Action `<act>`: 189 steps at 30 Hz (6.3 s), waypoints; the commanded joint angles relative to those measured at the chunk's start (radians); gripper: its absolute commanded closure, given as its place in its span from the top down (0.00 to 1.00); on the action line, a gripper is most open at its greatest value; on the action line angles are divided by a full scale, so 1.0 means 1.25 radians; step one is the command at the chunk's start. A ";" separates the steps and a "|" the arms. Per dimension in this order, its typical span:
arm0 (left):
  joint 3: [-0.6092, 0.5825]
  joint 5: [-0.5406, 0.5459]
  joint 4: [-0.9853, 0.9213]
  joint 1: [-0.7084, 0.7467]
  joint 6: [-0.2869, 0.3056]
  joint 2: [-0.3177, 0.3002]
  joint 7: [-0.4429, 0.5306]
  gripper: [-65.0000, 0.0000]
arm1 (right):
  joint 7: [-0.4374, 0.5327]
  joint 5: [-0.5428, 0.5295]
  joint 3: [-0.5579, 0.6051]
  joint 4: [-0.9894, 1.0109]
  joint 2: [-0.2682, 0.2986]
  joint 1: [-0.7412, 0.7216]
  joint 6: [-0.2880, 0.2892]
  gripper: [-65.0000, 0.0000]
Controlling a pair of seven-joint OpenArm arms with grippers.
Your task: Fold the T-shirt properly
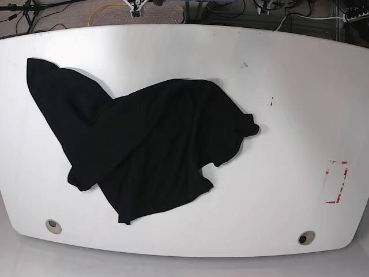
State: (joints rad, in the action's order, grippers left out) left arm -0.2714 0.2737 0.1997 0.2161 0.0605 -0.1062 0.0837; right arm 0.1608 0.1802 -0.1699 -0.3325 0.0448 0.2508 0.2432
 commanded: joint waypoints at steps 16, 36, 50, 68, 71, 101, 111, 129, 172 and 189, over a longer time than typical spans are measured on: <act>-0.001 -0.001 0.001 0.007 -0.004 -0.004 -0.005 0.42 | 0.005 0.001 0.000 -0.012 0.005 0.028 -0.002 0.20; 0.000 -0.005 0.004 0.007 -0.059 -0.002 -0.009 0.42 | 0.004 -0.001 0.000 -0.012 0.000 0.027 -0.001 0.20; 0.002 -0.003 0.058 0.053 -0.026 -0.012 0.000 0.42 | 0.002 -0.003 0.001 -0.055 -0.007 0.065 0.001 0.20; 0.009 -0.013 0.178 0.124 -0.014 -0.043 -0.001 0.42 | 0.007 -0.003 0.002 -0.130 -0.007 0.126 0.004 0.19; 0.014 -0.013 0.166 0.116 -0.017 -0.045 0.000 0.42 | 0.008 -0.002 0.002 -0.125 -0.007 0.122 0.005 0.19; 0.034 -0.021 0.254 0.164 -0.018 -0.082 0.002 0.42 | 0.011 0.004 0.001 -0.232 -0.023 0.197 0.005 0.19; 0.037 -0.022 0.313 0.182 -0.021 -0.099 -0.001 0.42 | 0.012 0.003 0.003 -0.235 -0.026 0.207 0.006 0.19; 0.058 -0.021 0.425 0.235 -0.018 -0.109 -0.002 0.42 | 0.016 -0.001 0.002 -0.321 -0.034 0.280 0.005 0.19; 0.188 -0.008 0.818 0.516 -0.020 -0.120 0.030 0.43 | 0.032 0.001 -0.001 -0.716 -0.082 0.526 0.006 0.19; 0.233 -0.011 0.977 0.616 -0.023 -0.139 0.023 0.42 | 0.034 0.001 -0.001 -0.841 -0.093 0.605 0.005 0.18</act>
State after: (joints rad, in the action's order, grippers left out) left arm 0.0147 0.2600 1.3830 0.9607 0.0254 -0.2729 0.0956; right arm 0.1806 0.1810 -0.1692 -1.3518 -0.0719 0.9817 0.2466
